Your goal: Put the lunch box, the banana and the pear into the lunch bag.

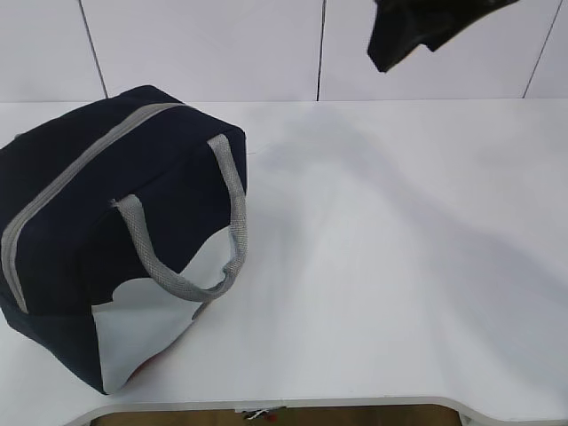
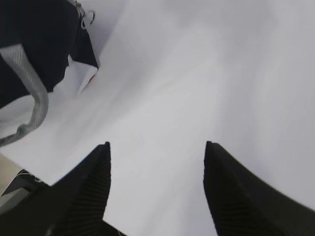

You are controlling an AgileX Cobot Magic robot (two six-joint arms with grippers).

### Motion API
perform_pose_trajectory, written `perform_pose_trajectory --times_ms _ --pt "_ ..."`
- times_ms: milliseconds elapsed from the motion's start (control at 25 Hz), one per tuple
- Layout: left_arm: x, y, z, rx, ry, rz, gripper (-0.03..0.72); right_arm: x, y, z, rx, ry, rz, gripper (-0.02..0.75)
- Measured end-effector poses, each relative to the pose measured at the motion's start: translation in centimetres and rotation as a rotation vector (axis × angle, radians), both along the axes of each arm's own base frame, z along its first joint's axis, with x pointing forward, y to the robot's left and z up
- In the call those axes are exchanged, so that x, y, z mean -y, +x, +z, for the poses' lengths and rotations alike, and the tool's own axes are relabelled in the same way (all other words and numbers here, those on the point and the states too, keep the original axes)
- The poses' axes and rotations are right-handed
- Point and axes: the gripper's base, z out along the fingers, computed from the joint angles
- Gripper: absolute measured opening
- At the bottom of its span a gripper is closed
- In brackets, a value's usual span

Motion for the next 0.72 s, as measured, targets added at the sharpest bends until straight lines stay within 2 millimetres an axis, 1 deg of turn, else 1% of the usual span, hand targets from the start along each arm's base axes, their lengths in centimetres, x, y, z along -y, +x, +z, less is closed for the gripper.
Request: perform_pose_trajectory --times_ms 80,200,240,480,600,680,720 --pt "-0.7 -2.4 1.9 0.07 -0.009 0.008 0.341 1.1 -2.0 0.5 0.007 -0.006 -0.002 0.48" --pt "-1.6 -5.9 4.1 0.165 -0.024 0.014 0.333 2.6 -4.7 0.3 0.004 -0.026 -0.006 0.481" --pt "-1.9 -7.1 4.7 0.199 -0.032 0.015 0.333 3.0 -5.5 0.0 -0.006 -0.033 -0.006 0.481" --pt "-3.6 -14.0 7.6 0.38 -0.077 0.018 0.323 5.8 -11.2 -0.8 -0.001 -0.031 -0.01 0.48" --pt "-4.4 -17.3 7.7 0.443 -0.092 0.018 0.312 7.2 -14.1 -0.8 0.027 -0.015 -0.013 0.481" --pt "-4.9 -19.3 6.9 0.459 -0.096 0.018 0.308 8.1 -15.9 -0.8 0.056 -0.001 -0.014 0.481" --pt "-5.1 -20.0 6.4 0.461 -0.097 0.018 0.307 8.6 -16.9 -0.6 0.076 0.009 -0.014 0.481"
